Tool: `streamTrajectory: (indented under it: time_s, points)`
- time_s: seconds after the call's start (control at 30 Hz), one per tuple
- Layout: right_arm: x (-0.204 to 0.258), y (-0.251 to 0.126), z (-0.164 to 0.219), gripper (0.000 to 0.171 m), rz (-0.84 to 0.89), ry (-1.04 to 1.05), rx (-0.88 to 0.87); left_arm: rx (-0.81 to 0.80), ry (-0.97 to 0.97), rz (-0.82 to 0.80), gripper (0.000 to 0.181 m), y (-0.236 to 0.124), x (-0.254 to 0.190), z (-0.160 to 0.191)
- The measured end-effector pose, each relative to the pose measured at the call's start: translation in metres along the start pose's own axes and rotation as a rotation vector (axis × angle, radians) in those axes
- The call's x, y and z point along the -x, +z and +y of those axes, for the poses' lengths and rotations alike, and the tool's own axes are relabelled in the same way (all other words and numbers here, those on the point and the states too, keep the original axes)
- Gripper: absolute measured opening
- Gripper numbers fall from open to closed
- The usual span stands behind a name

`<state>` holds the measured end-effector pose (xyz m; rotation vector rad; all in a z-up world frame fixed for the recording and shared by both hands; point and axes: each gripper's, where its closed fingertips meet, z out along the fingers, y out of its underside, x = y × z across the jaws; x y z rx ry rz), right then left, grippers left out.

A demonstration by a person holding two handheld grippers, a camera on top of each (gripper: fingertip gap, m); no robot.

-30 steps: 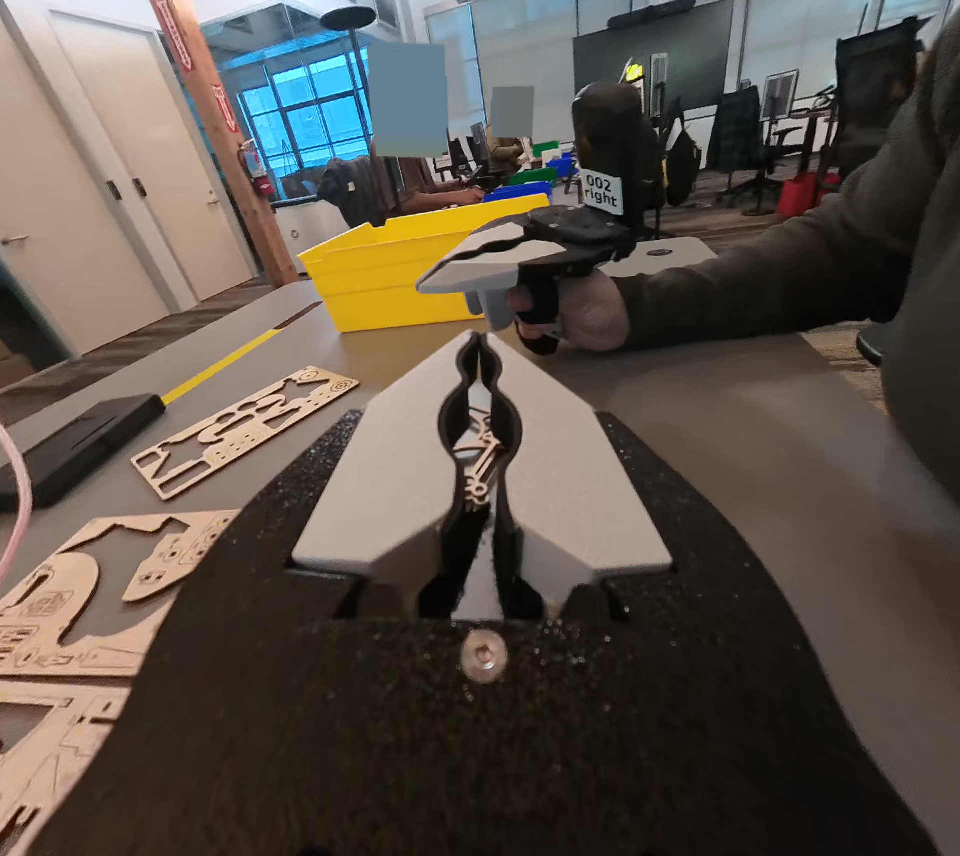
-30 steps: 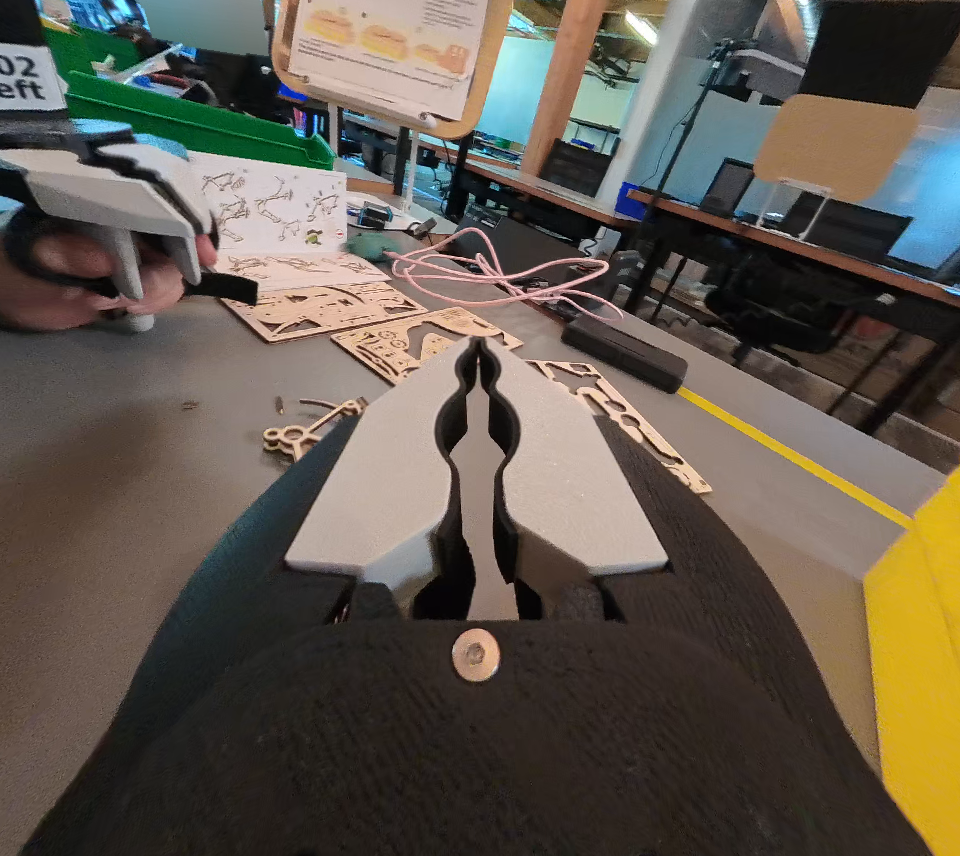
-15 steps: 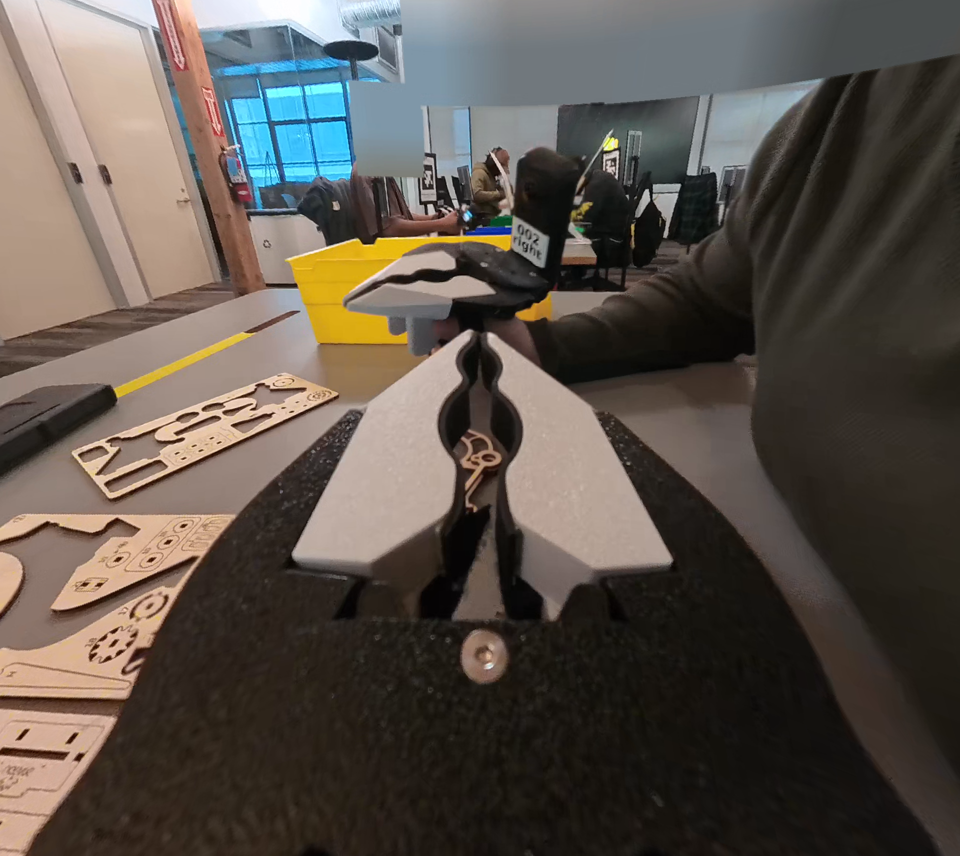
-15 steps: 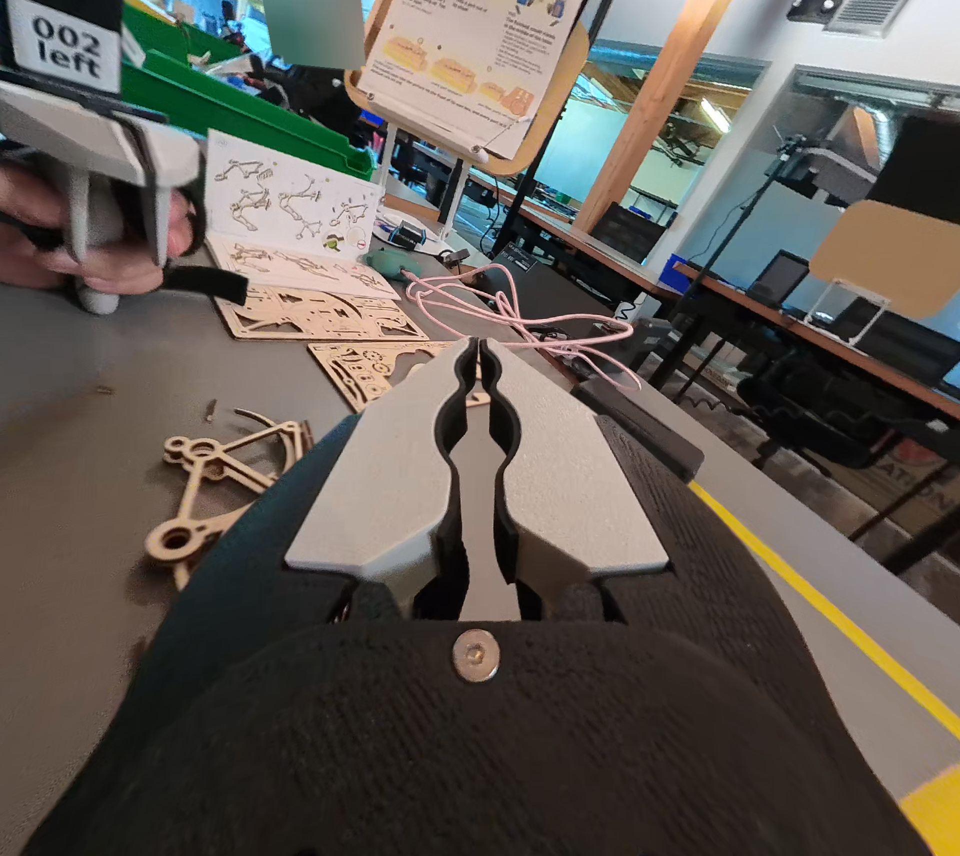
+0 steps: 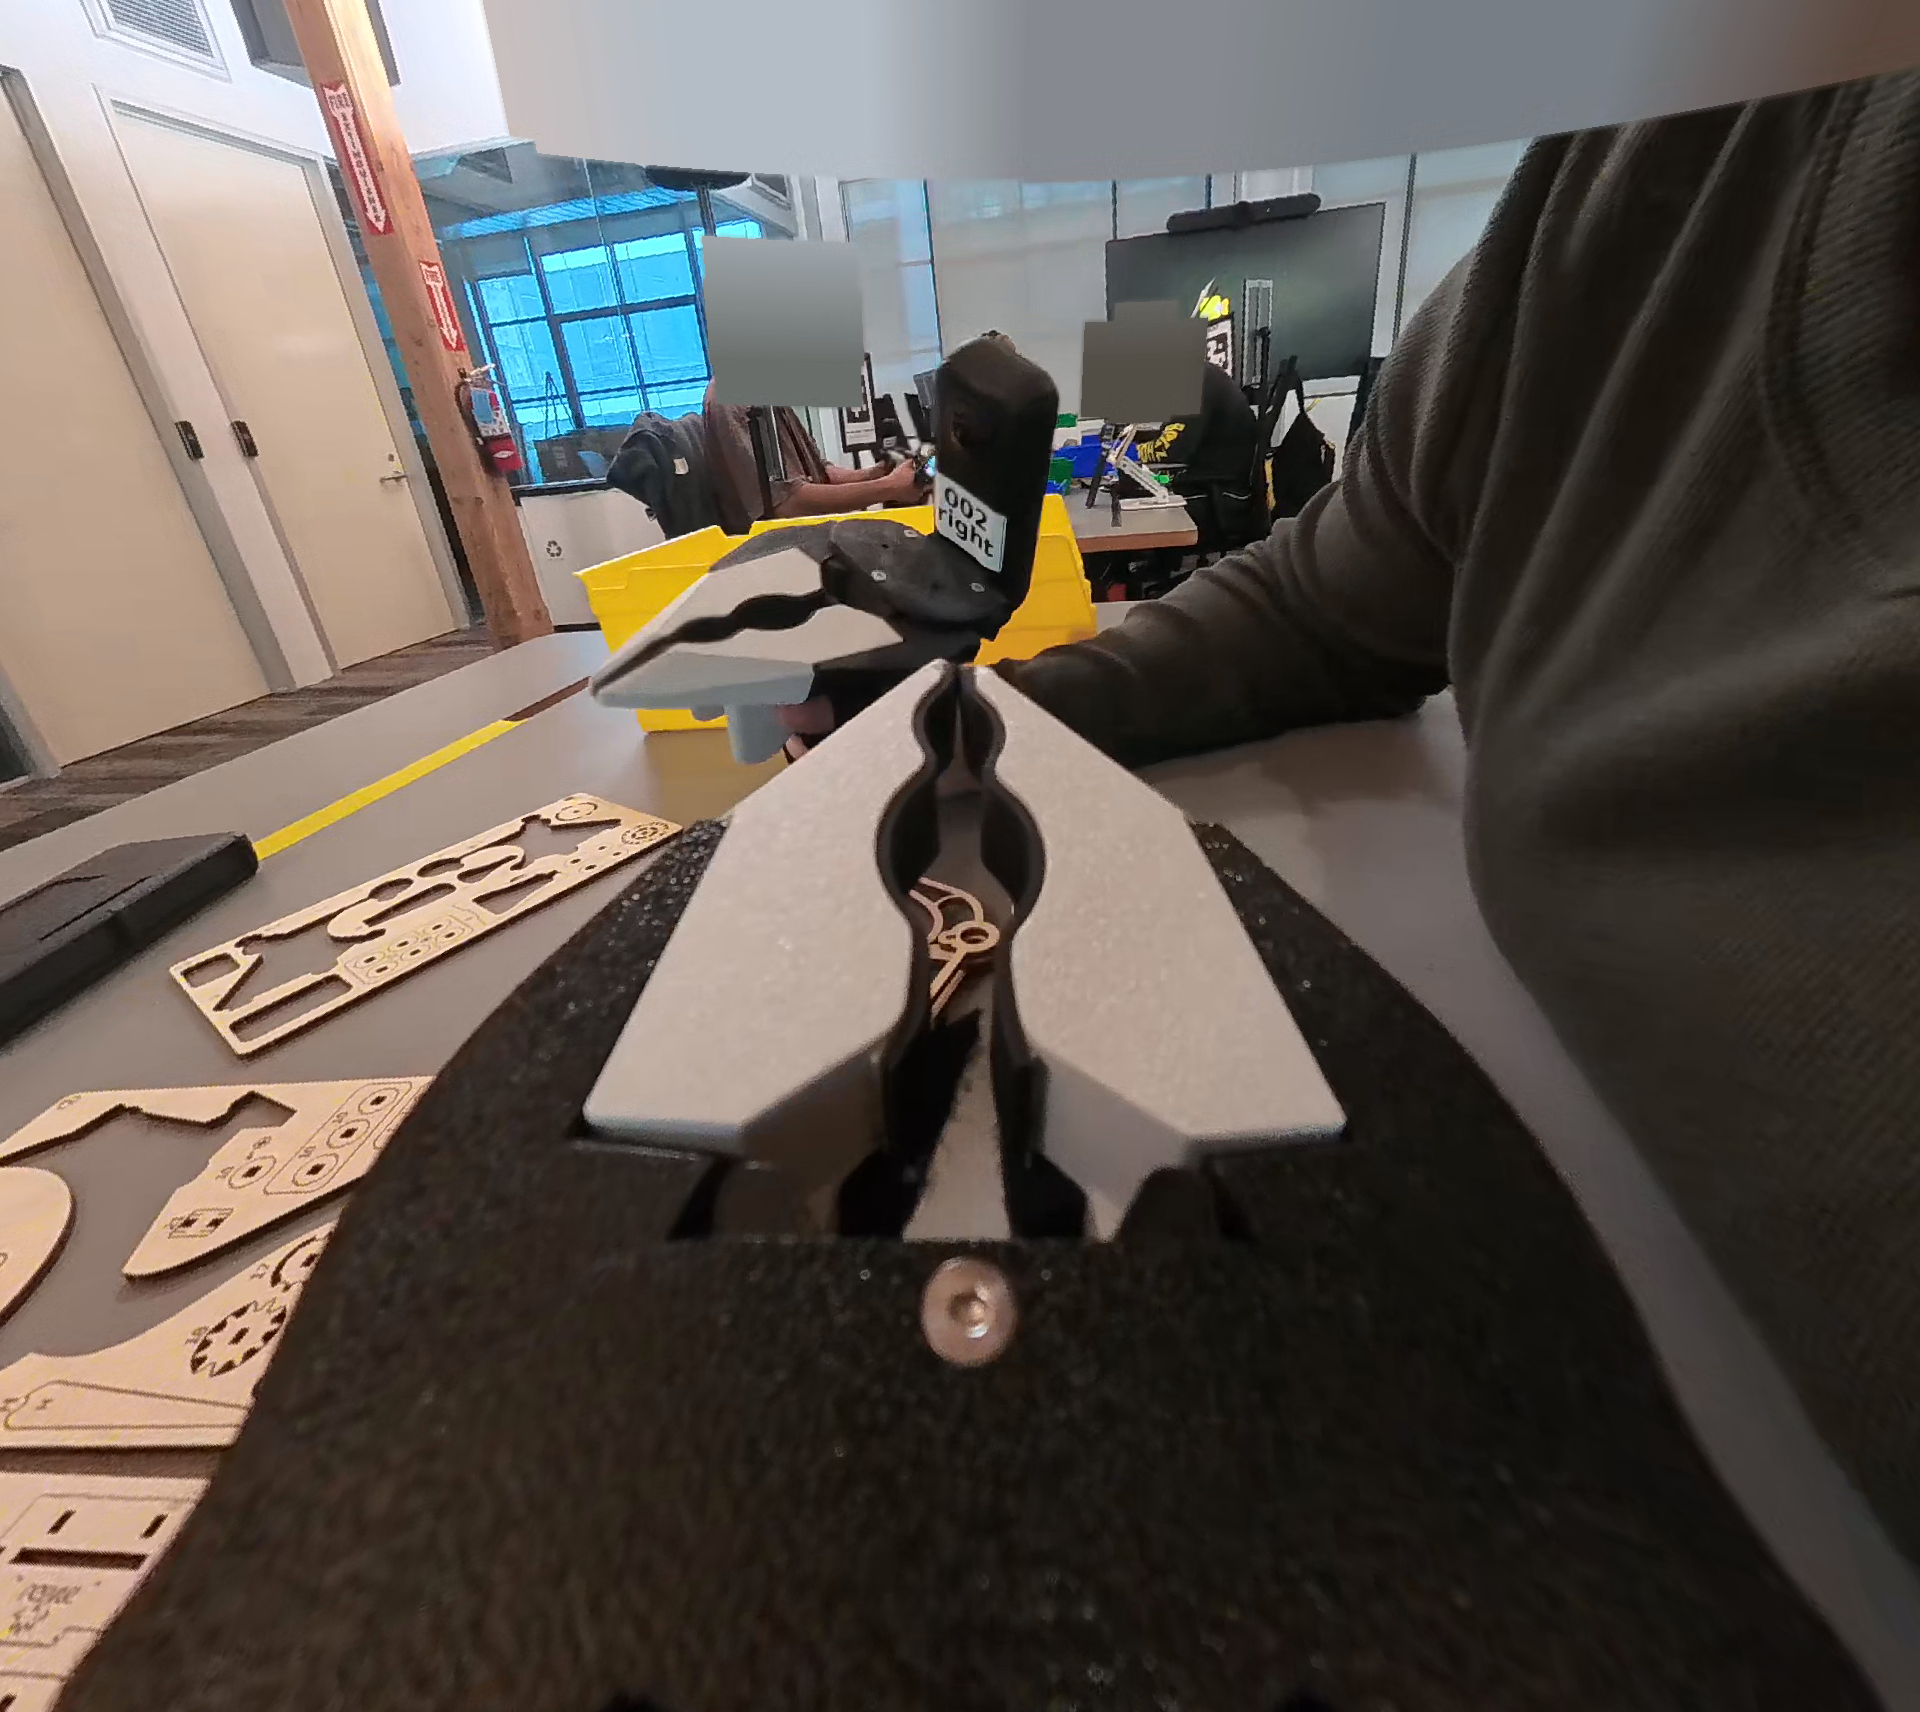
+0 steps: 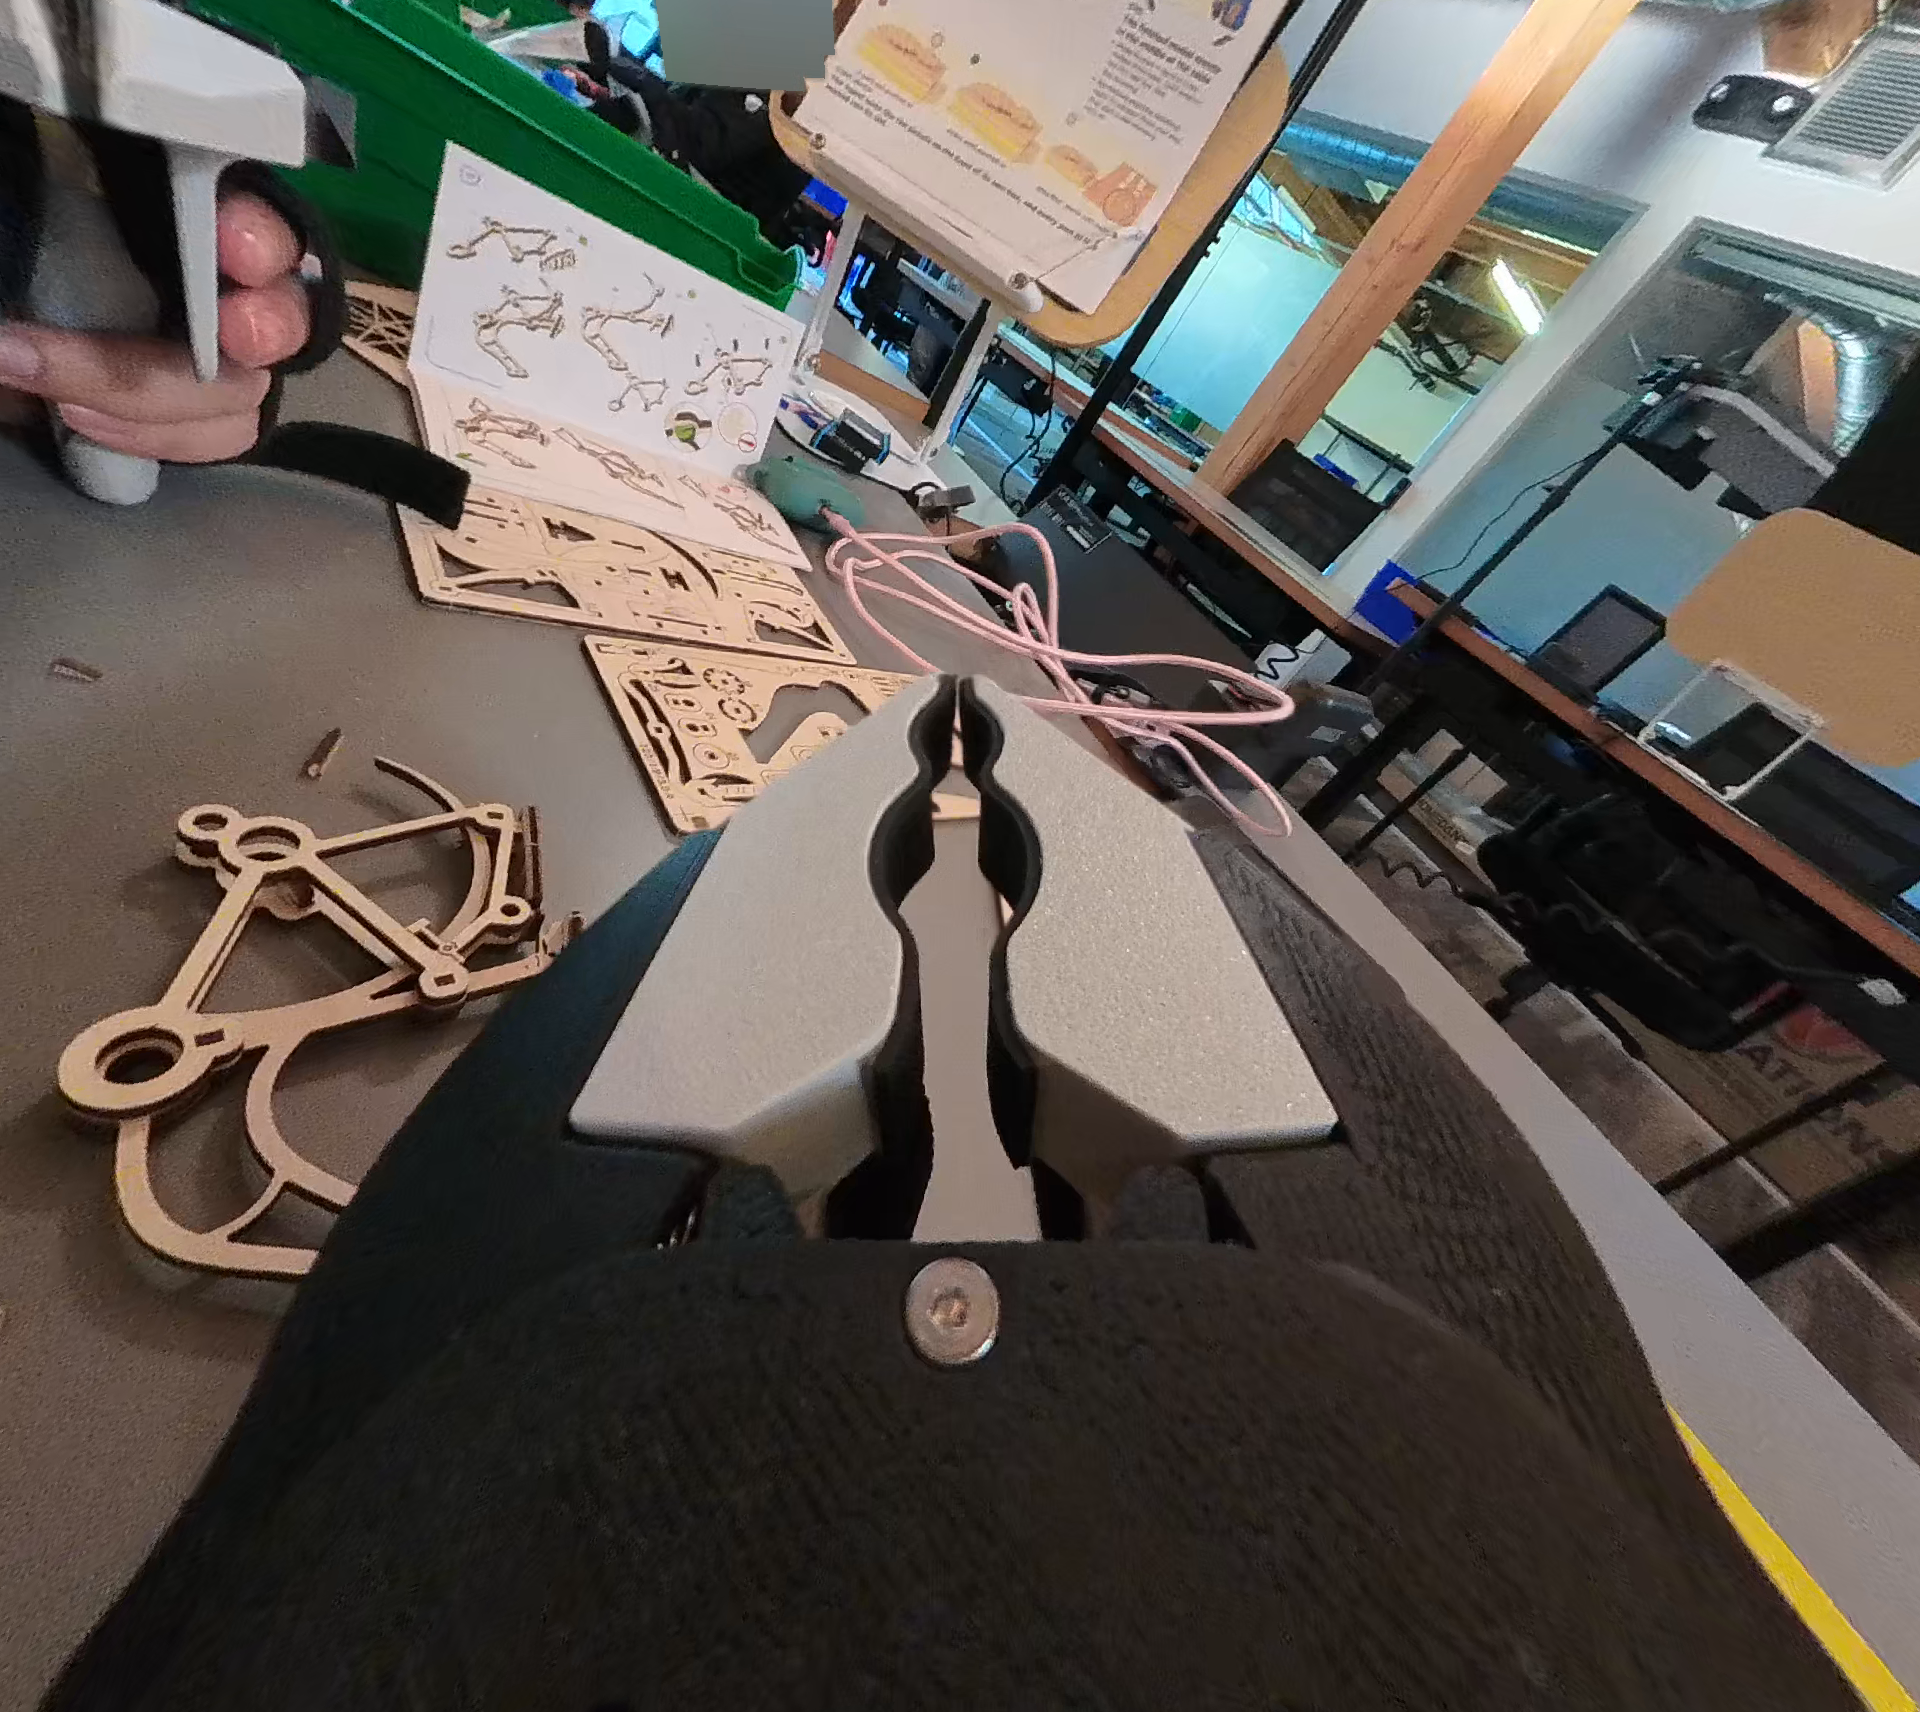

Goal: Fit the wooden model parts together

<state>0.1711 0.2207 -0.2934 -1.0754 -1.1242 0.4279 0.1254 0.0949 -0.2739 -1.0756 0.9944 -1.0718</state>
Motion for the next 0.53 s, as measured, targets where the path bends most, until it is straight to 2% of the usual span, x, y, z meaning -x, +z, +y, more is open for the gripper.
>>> streamTrajectory:
  time_s: [0.53]
  points:
    - [0.0046, 0.0009, 0.0022, 0.001, -0.024, 0.022, 0.022, -0.054, -0.056, 0.001, 0.000, -0.0029, 0.0046, -0.0065]
